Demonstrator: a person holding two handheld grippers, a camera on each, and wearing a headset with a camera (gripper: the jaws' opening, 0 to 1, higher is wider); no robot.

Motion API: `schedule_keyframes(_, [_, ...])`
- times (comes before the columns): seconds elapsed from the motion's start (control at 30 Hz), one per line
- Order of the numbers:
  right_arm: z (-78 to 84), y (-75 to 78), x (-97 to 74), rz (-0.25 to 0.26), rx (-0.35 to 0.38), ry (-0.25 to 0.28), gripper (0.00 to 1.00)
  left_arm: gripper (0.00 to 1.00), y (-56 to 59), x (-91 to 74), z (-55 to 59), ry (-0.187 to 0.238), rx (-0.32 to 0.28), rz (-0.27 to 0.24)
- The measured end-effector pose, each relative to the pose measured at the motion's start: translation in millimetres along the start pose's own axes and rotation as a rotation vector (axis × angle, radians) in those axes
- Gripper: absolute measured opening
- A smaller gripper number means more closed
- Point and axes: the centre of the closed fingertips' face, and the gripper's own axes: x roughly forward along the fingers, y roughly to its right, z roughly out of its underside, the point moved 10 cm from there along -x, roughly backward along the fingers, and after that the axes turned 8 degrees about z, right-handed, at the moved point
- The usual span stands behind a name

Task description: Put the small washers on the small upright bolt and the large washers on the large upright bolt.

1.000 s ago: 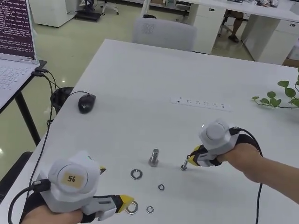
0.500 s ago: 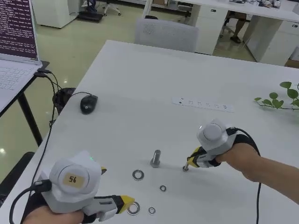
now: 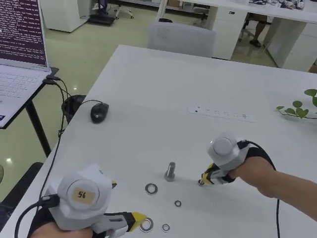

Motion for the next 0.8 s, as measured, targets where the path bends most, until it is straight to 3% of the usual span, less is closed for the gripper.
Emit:
schedule_keyframes(0.4, [3.2,-6.1,19.0,-0.01,-0.016,-0.069,0.13,0.6,-1.3,0.4,0.6,-0.007,-0.003,-0.001])
schedule_keyframes(0.8, [4.9,-12.2,19.8,-0.014,-0.024,-0.068,0.16,0.6,-0.8,0.8,-1.8,-0.02,0.005,0.006])
